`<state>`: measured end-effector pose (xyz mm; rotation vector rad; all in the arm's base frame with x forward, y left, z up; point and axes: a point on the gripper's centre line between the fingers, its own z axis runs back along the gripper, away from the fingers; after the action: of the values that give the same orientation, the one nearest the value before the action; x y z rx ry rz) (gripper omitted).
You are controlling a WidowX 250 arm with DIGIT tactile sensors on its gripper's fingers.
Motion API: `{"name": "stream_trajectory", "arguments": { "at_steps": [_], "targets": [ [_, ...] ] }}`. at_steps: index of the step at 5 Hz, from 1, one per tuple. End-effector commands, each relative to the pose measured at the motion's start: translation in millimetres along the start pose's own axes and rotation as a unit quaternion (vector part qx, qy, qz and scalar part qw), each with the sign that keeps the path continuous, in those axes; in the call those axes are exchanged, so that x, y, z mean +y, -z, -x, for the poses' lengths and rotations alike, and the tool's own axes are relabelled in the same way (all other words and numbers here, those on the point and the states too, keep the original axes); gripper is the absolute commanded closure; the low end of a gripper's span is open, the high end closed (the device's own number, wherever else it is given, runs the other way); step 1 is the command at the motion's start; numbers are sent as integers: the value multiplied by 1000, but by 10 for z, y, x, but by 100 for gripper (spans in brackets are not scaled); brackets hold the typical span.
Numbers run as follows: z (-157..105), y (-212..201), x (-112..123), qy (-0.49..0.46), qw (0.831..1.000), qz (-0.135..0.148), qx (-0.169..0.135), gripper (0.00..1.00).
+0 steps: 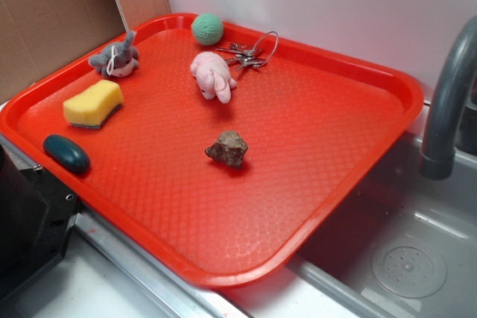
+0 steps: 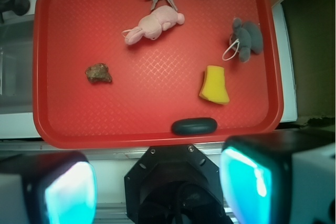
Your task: Grab the gray animal.
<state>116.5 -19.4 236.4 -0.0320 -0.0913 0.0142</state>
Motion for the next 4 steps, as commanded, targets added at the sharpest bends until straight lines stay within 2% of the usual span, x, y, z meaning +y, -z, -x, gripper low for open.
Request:
{"name": "stream_trajectory", "arguments": {
  "at_steps": [1,2,3,4],
  "targets": [
    [0,0,0,0,1000,0,0,0],
    [-264,379,397,-126,991,0,32,0],
    [-615,601,761,-247,968,-36,5,0],
    [-515,751,948,-363,929,-69,15,0]
  ]
}}
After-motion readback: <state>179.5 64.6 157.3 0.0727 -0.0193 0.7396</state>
